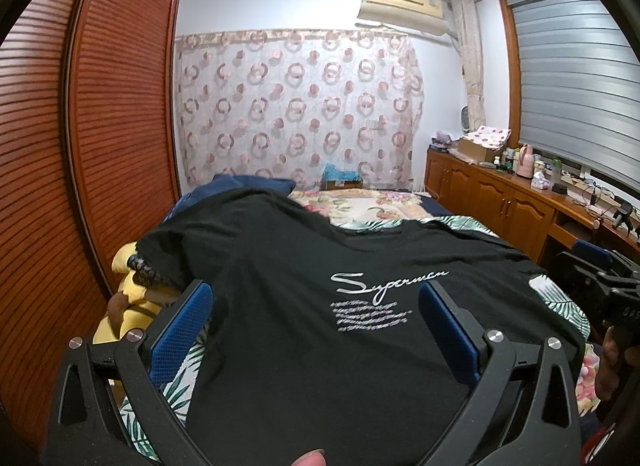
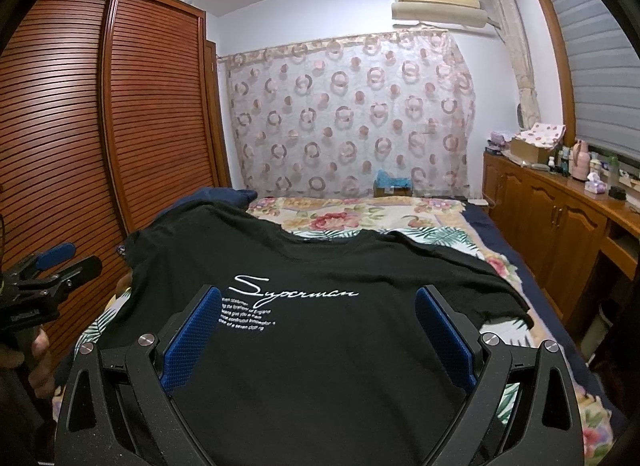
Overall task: Fold small clothes
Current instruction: 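Lower the left gripper onto the T-shirt sleeve edge and close it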
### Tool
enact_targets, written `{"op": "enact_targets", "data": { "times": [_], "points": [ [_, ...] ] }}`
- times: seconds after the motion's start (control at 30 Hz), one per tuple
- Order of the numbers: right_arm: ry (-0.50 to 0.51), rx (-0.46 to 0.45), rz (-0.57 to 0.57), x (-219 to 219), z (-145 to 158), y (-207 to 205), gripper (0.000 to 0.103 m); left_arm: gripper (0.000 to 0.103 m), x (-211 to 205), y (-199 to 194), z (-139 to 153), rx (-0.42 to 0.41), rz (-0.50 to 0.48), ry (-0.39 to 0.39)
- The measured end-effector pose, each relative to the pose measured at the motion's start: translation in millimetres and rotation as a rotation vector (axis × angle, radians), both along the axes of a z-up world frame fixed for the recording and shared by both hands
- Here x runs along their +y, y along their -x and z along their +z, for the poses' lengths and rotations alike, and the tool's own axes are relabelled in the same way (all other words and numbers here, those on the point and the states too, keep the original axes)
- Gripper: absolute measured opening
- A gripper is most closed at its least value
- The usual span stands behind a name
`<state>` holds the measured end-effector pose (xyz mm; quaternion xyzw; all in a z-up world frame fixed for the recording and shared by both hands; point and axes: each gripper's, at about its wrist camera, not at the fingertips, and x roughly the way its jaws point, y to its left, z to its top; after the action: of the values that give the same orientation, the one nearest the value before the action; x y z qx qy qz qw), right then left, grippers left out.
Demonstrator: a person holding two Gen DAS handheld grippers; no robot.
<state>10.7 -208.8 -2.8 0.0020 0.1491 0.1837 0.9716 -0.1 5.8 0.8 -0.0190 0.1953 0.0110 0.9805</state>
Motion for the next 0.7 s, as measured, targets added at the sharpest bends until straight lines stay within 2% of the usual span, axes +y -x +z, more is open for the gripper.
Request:
{"op": "enact_targets", "data": {
  "times": [0.37, 0.7],
  "points": [
    [0.027, 0.054, 0.080, 6.1, -12.6, -32.7, 0.098, 0.103, 56.3, -18.6, -31.8, 0.066, 0.095, 0.020],
    [0.078, 0.157, 0.200, 14.1, -20.9, -82.6, 0.098, 0.103, 114.1, -54.9, -38.1, 0.128, 0.125, 0.021]
  ]
}}
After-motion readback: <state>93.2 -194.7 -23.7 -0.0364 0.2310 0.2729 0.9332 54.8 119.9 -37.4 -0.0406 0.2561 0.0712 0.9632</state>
